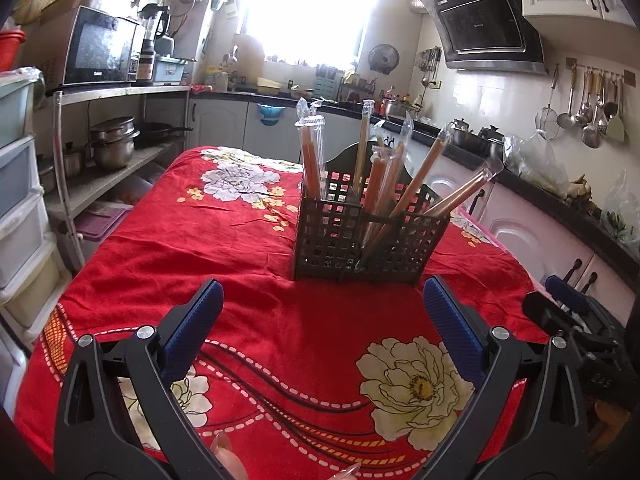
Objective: Organize utensils
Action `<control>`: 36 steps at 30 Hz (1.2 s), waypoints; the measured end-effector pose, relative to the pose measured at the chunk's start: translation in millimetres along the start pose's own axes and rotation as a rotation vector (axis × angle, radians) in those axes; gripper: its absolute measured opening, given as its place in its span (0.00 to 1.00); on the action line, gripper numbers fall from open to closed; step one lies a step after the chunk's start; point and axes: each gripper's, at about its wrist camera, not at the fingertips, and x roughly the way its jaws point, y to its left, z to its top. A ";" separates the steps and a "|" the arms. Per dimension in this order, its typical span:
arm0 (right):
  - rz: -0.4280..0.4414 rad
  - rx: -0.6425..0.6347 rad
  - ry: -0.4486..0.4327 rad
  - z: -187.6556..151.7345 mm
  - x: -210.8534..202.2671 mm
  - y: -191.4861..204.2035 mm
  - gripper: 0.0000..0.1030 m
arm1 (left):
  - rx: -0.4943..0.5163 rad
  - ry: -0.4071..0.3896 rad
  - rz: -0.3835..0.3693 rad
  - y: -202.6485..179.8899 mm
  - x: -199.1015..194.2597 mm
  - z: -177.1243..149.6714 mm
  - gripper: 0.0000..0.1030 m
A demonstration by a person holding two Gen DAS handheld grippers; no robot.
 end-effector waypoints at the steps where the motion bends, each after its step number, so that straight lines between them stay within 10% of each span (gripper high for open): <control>1: -0.003 -0.003 -0.008 -0.7 -0.8 0.3 0.94 | 0.004 -0.012 0.005 -0.8 0.3 -2.3 0.90; 36: -0.004 -0.008 -0.095 -18.5 -7.1 1.3 0.94 | 0.034 -0.105 0.006 -0.5 2.3 -24.4 0.90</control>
